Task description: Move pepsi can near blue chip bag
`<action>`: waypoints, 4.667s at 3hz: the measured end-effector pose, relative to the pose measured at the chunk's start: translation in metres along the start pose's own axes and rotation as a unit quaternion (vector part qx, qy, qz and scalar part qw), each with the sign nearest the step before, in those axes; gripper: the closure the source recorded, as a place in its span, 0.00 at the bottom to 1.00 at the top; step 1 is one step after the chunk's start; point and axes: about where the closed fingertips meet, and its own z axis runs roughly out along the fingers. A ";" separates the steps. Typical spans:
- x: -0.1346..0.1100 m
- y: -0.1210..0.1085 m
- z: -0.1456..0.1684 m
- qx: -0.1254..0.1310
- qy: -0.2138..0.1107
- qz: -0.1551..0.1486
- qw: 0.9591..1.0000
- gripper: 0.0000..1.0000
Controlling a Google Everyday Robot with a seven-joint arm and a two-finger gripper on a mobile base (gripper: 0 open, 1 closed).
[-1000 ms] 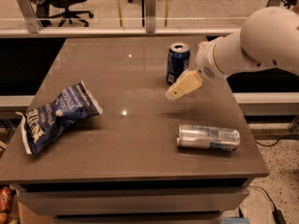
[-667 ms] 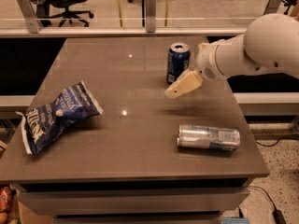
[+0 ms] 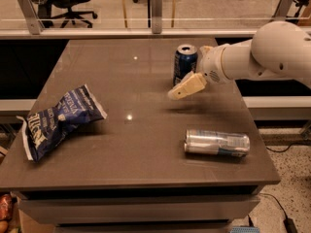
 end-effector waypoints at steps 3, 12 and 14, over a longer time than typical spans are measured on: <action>-0.006 0.002 0.013 -0.025 -0.035 -0.004 0.999 0.64; -0.108 0.106 -0.002 -0.248 -0.172 -0.115 0.946 1.00; -0.109 0.119 0.006 -0.272 -0.172 -0.122 0.939 1.00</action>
Offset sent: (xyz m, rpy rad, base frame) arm 0.0095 0.0102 -0.0033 0.0705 -0.0158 0.0636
